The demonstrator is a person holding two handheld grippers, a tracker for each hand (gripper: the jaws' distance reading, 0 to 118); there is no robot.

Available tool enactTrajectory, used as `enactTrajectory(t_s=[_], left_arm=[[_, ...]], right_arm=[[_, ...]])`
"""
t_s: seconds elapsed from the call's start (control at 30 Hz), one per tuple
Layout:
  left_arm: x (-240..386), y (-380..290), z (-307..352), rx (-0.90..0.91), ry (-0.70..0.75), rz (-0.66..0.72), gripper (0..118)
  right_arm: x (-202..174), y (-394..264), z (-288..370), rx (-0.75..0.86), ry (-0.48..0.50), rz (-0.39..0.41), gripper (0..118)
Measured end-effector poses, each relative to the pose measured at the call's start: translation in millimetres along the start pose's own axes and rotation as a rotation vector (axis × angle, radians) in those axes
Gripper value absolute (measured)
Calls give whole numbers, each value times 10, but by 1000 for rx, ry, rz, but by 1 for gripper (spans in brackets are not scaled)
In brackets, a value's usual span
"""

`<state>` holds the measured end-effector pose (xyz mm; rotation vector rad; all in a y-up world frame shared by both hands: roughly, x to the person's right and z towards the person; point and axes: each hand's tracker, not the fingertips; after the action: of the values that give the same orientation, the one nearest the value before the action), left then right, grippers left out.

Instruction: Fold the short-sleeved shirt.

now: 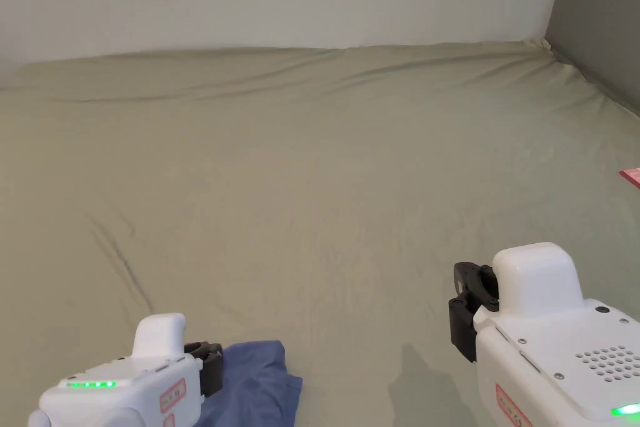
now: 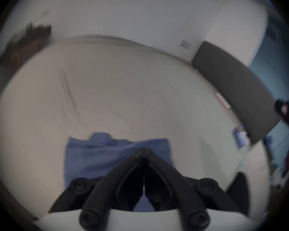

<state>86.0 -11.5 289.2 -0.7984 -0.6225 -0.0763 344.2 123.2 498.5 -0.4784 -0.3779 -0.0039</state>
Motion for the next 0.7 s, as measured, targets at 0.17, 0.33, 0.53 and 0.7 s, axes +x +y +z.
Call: enactTrajectory(t_s=[0.17, 0.33, 0.53, 0.7], left_arm=[[133, -325, -318, -54, 52, -28, 0], [452, -571, -642, -76, 97, -260, 0], [714, -553, -526, -66, 84, -334, 0], [1130, -871, -483, -115, -49, -443, 0]], right_arm=[[18, 19, 48, -4, 45, -49, 2], [39, 31, 80, -2, 29, -27, 2], [59, 24, 100, 6, 7, -16, 2], [42, 11, 46, -1, 12, -23, 2]])
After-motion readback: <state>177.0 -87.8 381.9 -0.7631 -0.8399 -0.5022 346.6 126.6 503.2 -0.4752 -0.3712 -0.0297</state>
